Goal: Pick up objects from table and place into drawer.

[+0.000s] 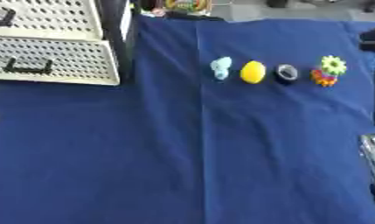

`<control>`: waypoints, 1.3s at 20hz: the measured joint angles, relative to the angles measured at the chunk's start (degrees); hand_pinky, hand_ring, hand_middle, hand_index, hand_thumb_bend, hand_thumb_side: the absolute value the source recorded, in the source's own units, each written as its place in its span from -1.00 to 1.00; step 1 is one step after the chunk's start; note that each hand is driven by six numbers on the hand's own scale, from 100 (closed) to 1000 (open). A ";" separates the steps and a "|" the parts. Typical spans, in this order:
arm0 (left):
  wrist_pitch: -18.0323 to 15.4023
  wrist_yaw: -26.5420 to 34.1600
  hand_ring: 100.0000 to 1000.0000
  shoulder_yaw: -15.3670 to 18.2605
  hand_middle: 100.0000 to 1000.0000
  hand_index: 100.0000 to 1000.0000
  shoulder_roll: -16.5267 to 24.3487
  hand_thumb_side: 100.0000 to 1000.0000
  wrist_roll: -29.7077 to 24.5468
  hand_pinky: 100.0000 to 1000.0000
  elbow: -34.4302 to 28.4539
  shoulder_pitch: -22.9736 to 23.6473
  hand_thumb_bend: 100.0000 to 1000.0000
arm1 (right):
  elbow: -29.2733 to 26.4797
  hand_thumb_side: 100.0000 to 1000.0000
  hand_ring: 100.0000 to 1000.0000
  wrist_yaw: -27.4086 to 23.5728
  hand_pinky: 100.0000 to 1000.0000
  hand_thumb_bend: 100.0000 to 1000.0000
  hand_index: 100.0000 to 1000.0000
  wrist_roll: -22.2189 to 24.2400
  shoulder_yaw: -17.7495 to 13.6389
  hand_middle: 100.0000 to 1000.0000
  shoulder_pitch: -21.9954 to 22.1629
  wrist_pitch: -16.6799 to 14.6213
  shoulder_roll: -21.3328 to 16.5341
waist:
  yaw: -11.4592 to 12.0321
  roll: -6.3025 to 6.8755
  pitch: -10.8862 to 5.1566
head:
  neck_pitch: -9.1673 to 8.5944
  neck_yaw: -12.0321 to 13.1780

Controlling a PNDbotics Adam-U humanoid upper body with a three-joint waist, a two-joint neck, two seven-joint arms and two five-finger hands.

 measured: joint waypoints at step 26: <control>0.82 -10.27 -0.28 1.87 0.11 0.65 26.44 0.20 2.39 0.34 -0.01 5.10 -1.00 | 0.00 1.00 0.39 11.64 0.28 -1.00 0.64 11.11 1.10 0.17 10.45 6.03 -14.02 | -3.88 2.40 -5.57 | 2.58 2.30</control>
